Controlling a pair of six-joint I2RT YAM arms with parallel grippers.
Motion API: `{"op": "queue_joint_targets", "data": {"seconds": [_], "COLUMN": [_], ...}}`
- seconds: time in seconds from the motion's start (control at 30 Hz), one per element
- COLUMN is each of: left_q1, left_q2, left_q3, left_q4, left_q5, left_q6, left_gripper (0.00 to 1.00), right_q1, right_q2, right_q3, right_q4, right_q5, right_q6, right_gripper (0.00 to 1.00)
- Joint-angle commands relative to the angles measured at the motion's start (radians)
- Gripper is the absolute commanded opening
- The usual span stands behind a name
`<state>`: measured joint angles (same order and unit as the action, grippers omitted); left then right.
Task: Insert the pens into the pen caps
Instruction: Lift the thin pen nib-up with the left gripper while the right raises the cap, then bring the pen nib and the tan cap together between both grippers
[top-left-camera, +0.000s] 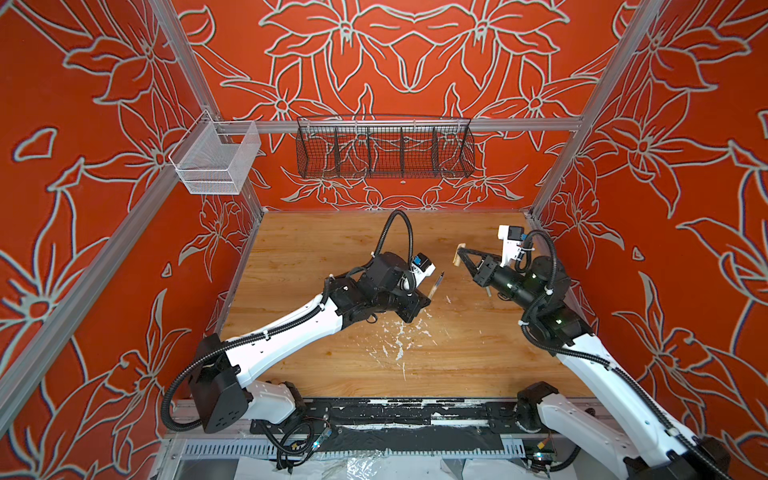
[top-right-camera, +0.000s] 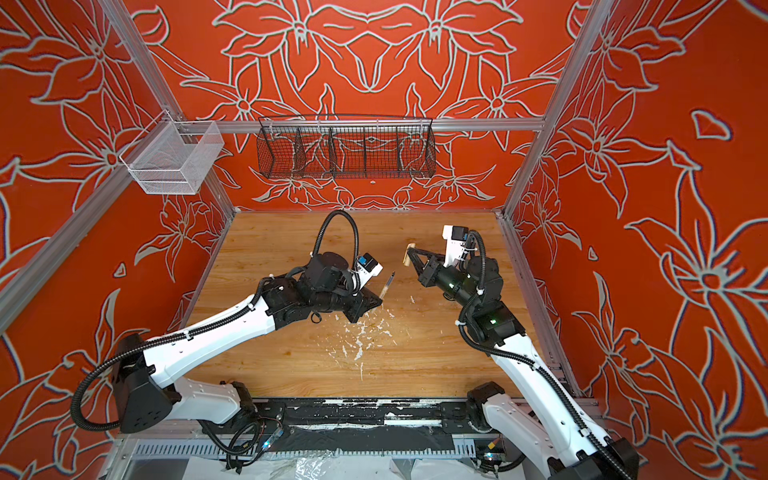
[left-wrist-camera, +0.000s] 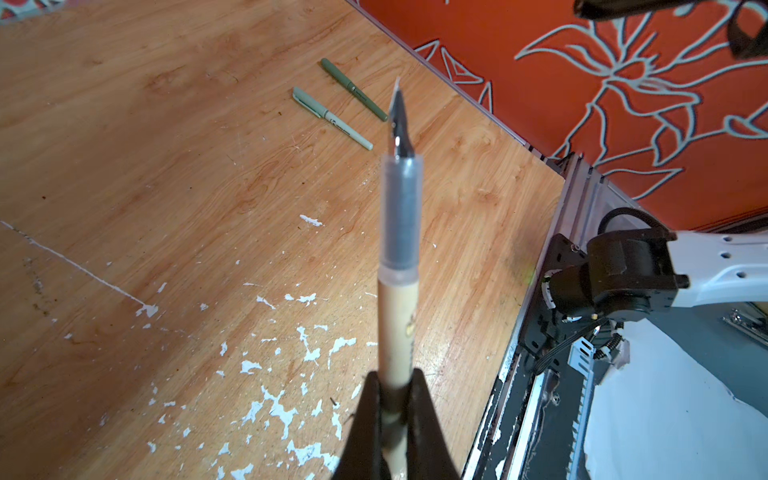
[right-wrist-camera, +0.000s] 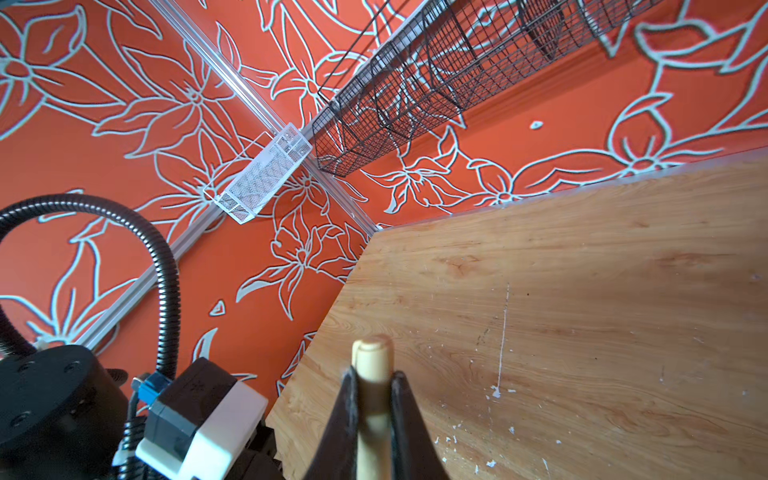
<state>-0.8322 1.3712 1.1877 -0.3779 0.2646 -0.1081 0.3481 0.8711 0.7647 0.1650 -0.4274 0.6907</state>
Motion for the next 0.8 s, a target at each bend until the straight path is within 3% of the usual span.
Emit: {"op": "queue_joint_targets", "data": {"seconds": [0.0,0.77], "left_q1": [-0.007,-0.008], "left_q2": [0.007,-0.016], "left_q3": [0.034,0.038], "left_q4": [0.021,0.044], "left_q5": [0.021,0.001], "left_q6": [0.025,0.051], "left_gripper": [0.00,0.00], "right_q1": [0.003,0.037], "right_q2": [-0.012,-0.041], "right_q3": [-0.017,-0.122], "right_q4": [0.124,0.254], "right_q5": [-0.037,0.006], "right_q6": [0.039,0.130], "right_gripper": [0.05,0.04]}}
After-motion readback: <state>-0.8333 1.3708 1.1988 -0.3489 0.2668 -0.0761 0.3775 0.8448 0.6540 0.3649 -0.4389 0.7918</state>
